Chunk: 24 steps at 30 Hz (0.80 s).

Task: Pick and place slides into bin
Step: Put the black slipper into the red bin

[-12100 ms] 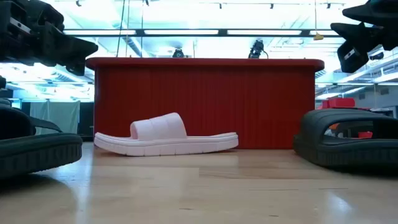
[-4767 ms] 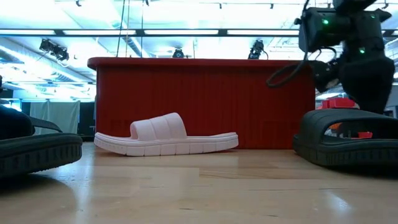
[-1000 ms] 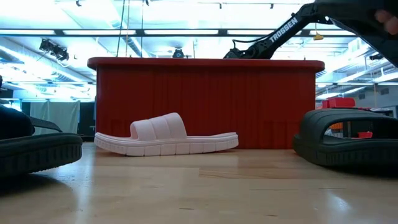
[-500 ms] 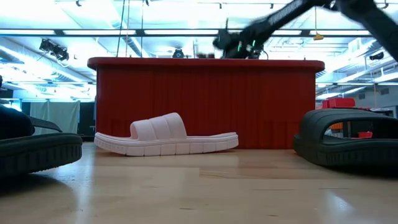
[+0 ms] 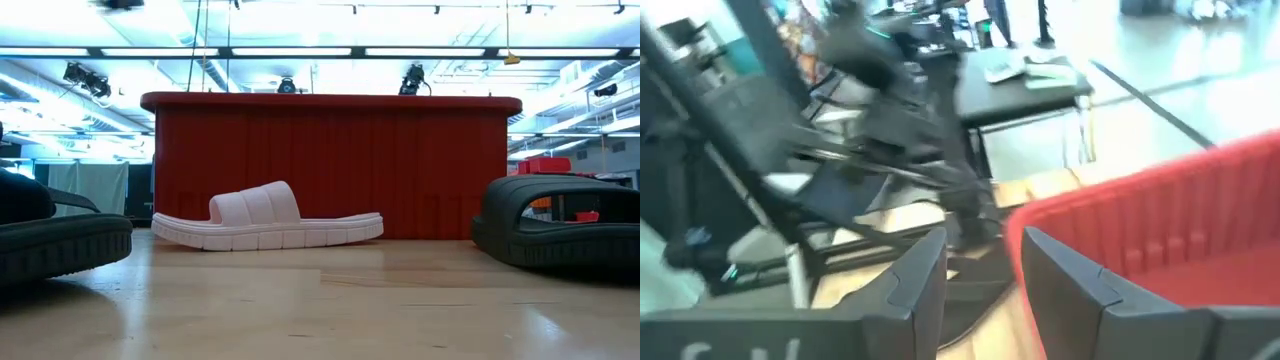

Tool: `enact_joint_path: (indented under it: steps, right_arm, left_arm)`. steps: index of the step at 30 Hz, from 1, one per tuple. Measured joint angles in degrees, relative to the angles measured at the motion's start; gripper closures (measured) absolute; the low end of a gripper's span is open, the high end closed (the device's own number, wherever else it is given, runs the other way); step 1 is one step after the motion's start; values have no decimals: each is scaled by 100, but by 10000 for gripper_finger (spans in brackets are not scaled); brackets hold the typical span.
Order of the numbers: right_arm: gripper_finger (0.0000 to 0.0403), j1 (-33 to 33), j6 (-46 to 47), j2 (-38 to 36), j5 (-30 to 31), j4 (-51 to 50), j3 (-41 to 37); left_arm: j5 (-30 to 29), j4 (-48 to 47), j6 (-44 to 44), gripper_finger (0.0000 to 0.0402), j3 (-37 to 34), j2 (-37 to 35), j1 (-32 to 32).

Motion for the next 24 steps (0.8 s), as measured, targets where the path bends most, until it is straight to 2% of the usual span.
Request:
enact_joint_path:
  steps: [4,8,11,16,20,22,24]
  right_arm:
    - [265,626,-158,-300,415,-69,0]
    - [265,1041,-185,-461,624,-65,0]
    - [265,1235,-185,-469,619,-79,0]
    - [265,1430,-183,-391,611,-69,0]
    - [265,1536,-183,-268,617,-175,0]
    - [265,1559,-183,-222,614,-338,0]
    - [265,1561,-176,-207,604,-541,0]
  left_arm:
    - [-173,-1577,-612,298,1,356,-3]
    - [-753,-2570,-1259,262,0,814,8]
    - [-837,-2751,-1522,235,0,1177,102]
    - [-826,-2435,-1929,200,2,1724,86]
    - [-408,-2416,-1916,184,2,2041,-70]
    - [-88,-2616,-1906,183,2,2111,-162]
    - [-49,-2973,-1916,182,2,2112,-281]
